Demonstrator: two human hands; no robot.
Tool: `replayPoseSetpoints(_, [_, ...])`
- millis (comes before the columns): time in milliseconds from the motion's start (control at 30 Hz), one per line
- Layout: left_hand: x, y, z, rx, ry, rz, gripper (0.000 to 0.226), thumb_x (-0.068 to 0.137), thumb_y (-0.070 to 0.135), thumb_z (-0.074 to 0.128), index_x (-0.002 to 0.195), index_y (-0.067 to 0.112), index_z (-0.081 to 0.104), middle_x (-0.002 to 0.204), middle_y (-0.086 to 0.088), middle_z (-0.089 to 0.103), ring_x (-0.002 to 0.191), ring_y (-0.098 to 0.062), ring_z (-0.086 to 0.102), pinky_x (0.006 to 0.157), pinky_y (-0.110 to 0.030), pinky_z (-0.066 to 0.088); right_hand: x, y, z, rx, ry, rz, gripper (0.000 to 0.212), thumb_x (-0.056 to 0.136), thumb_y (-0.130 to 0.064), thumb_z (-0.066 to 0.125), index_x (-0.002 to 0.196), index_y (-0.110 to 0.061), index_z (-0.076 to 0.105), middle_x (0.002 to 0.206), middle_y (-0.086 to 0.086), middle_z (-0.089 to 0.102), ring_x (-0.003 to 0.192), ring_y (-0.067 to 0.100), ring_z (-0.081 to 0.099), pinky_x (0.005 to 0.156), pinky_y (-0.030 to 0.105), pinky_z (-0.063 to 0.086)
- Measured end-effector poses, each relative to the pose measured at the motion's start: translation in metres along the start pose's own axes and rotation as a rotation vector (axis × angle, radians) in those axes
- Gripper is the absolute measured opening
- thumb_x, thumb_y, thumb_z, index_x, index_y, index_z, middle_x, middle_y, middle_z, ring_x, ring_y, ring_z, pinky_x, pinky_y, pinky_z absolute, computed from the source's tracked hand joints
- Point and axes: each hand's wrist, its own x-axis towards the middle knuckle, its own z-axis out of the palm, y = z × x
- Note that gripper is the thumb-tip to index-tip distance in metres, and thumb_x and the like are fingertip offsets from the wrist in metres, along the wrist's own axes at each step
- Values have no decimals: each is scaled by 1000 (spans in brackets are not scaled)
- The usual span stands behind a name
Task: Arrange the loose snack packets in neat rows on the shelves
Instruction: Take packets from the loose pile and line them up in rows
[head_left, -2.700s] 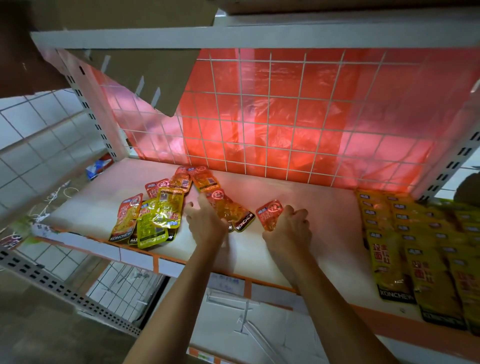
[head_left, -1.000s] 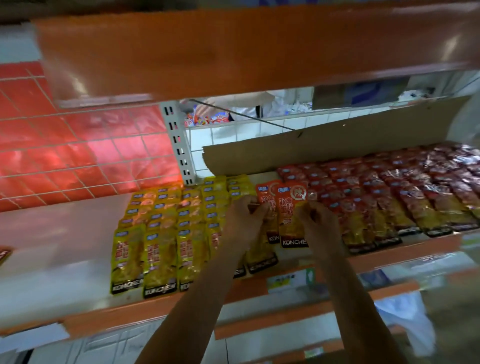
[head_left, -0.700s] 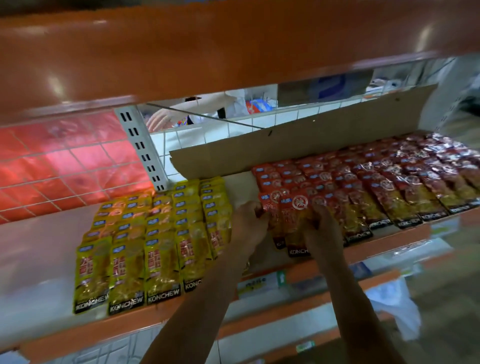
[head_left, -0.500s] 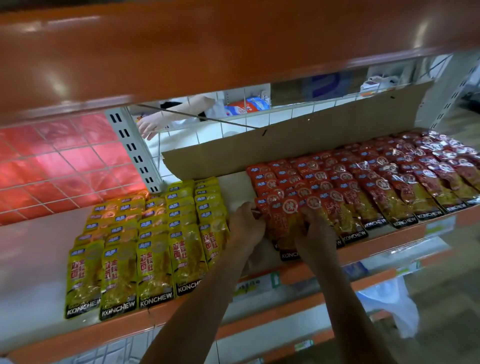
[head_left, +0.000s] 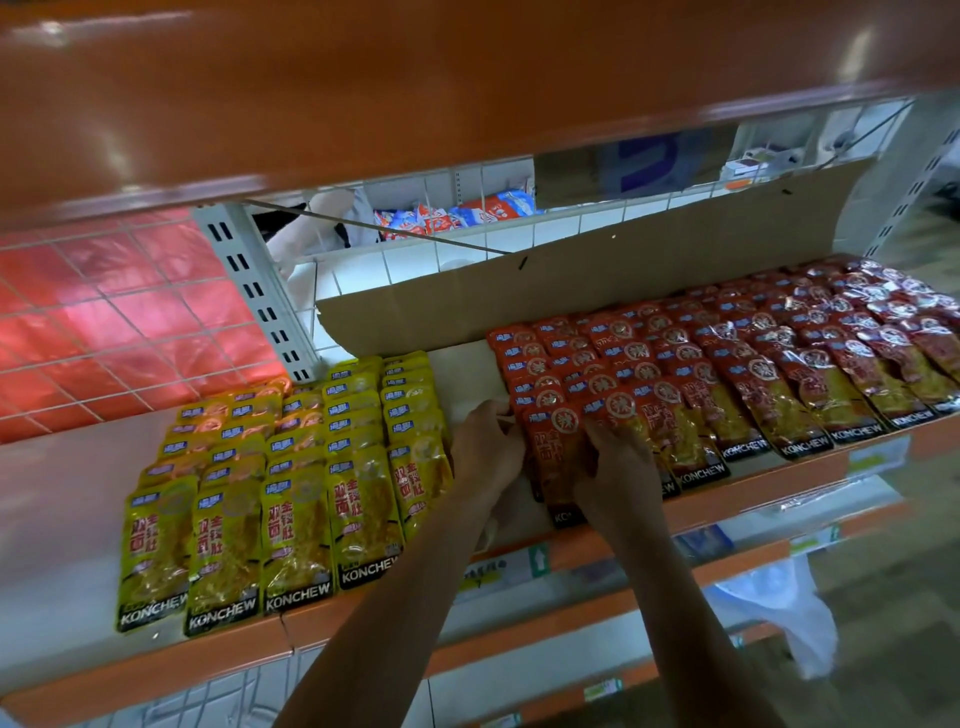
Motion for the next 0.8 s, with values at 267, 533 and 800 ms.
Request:
replayPoseSetpoints(267, [-3, 4, 2, -35, -3, 4, 28, 95, 30, 54, 118, 16, 62, 116, -1, 66, 104, -17, 61, 90, -35, 52, -7, -4, 9, -56, 52, -60, 60, 81, -45, 68, 132, -16, 53, 132, 8, 49, 124, 29, 41, 102, 35, 32])
replayPoseSetpoints(533, [-4, 8, -1, -25, -37, 44, 32, 93, 29, 58, 122, 17, 62, 120, -2, 66, 108, -18, 62, 93, -38, 52, -12, -5, 15, -79, -6, -84, 77, 82, -47, 65, 146, -22, 29, 137, 5, 37, 128, 23, 31, 105, 33, 31])
replayPoseSetpoints(800, [-8, 5, -5, 76, -11, 77, 36, 96, 32, 53, 125, 11, 58, 115, -4, 66, 103, -20, 62, 81, -28, 47, -15, -11, 15, -55, 62, -87, 72, 80, -43, 70, 141, -17, 39, 135, 9, 43, 126, 27, 36, 104, 37, 33])
